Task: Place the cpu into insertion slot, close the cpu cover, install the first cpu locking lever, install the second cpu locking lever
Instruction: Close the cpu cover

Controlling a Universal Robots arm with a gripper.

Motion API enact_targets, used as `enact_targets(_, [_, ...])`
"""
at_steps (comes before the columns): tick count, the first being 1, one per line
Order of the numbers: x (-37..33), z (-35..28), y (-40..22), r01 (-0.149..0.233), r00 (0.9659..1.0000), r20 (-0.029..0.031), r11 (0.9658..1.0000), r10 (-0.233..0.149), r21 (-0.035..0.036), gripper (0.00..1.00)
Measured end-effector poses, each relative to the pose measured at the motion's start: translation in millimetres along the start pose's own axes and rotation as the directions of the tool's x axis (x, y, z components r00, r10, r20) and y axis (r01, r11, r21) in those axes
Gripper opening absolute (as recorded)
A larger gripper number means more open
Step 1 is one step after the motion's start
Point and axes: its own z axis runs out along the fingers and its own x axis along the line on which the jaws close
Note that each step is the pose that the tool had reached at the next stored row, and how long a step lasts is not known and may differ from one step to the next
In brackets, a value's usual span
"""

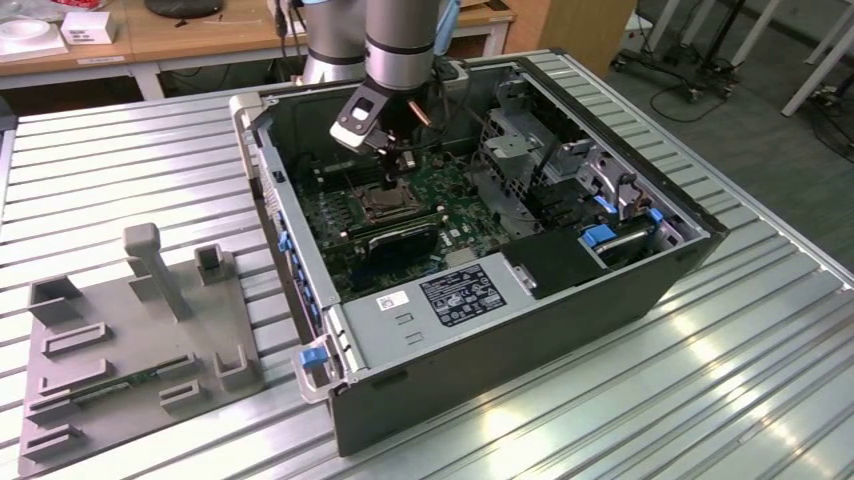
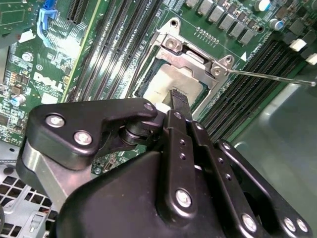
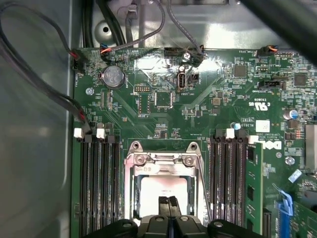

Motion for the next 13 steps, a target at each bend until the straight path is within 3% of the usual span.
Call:
enact_targets(5, [-0.1, 5.5, -2.3, 0.000, 1.0000, -0.0001, 1.0000, 0.000, 0.0000, 0.11])
enact_targets(13, [-0.1, 6.0, -4.7, 0.004, 1.0000, -0.0001, 1.0000, -0.004, 0.0001, 0.11])
